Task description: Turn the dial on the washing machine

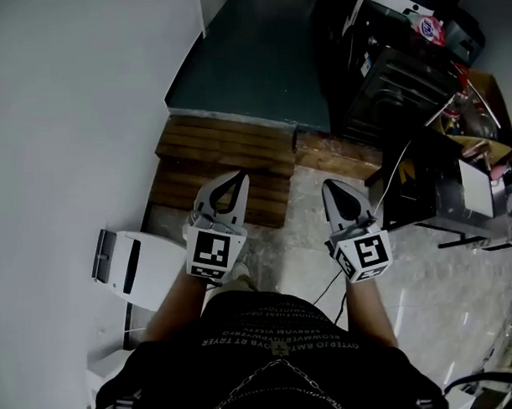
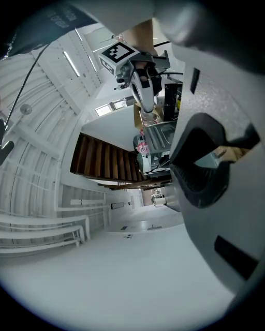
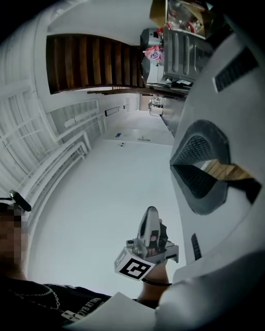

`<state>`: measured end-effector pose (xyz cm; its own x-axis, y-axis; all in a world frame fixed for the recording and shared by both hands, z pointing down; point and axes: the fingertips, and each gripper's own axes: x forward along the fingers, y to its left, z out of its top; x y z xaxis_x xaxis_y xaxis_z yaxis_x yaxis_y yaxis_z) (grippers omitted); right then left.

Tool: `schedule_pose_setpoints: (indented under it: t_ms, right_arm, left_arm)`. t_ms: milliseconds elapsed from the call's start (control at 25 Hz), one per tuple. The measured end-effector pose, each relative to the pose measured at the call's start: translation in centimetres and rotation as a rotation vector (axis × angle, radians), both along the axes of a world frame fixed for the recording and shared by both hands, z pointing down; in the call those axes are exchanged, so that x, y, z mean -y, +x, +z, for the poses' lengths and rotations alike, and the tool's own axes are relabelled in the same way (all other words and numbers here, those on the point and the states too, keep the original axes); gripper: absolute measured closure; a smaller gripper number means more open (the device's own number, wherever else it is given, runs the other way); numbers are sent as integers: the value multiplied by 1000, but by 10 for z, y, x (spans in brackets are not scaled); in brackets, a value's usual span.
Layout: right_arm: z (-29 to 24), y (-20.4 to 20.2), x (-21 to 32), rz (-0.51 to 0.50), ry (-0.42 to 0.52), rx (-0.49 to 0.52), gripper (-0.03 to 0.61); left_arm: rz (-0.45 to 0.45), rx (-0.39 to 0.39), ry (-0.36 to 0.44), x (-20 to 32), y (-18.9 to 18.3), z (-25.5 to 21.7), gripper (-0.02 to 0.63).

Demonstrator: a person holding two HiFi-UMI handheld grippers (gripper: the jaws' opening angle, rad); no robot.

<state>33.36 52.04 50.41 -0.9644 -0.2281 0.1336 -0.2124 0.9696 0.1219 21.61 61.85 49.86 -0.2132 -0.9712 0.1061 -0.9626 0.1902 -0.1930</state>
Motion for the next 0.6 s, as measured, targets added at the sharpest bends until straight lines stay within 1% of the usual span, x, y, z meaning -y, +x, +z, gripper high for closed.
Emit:
schedule_pose_setpoints:
  t_ms: [80,160,280,360,440,600]
  right_arm:
    - [-3,-24,-1,-4,-16,1,581]
    - [-5,-44,-2,1,-11,-10,581]
    - [-9,-63,-6,15,3,-18,581]
    - [-8,-72,-8,20,-14,-16,581]
    - [-6,-76,-10,24,-29,-21,581]
    - [-4,-80,-2,47,-32,-32,581]
  left_arm:
    - [14,-22,25,3,-24,-4,615]
    - [30,-38,43,5,-44,-8,615]
    - [40,-40,62,8,-69,-10,615]
    - [32,-55,90,10,-86,-13,615]
    - [36,-82,107,11,-95,-14,615]
    - [76,-94,87,21,-98,-6,615]
